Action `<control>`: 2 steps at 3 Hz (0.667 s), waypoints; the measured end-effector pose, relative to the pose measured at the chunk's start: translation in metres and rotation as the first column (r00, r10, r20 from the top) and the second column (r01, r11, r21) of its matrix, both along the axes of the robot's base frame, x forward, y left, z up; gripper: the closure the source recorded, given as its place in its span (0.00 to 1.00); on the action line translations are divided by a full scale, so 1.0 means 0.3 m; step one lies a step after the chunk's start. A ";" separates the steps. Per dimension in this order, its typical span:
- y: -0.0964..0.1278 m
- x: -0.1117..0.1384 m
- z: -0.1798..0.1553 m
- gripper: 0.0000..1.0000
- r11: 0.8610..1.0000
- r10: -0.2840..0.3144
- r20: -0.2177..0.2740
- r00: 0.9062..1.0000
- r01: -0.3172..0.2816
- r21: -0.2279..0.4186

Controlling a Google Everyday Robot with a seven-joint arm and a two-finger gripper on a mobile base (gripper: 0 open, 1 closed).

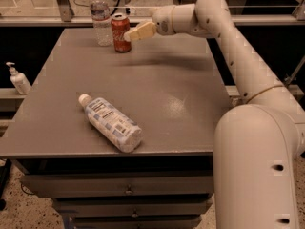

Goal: Move coke can near water bottle

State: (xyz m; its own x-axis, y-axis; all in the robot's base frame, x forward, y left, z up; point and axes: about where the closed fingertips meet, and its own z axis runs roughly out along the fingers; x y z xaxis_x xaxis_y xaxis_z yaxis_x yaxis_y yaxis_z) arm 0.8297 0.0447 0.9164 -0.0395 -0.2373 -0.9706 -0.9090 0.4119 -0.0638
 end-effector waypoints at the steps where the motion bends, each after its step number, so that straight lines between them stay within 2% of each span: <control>1: -0.150 -0.018 0.056 0.00 0.999 0.004 0.039 0.999 -0.006 0.035; 2: -0.338 -0.056 0.136 0.00 1.000 -0.003 0.084 0.996 0.000 0.028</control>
Offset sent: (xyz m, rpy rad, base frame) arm -0.0181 -0.1875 0.0783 0.0098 -0.1410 -0.0151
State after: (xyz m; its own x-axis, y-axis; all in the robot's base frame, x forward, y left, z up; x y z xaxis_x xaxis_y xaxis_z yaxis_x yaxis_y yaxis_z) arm 0.8128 -0.0567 0.9572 0.0420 -0.2103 -0.9767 -0.9003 0.4159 -0.1282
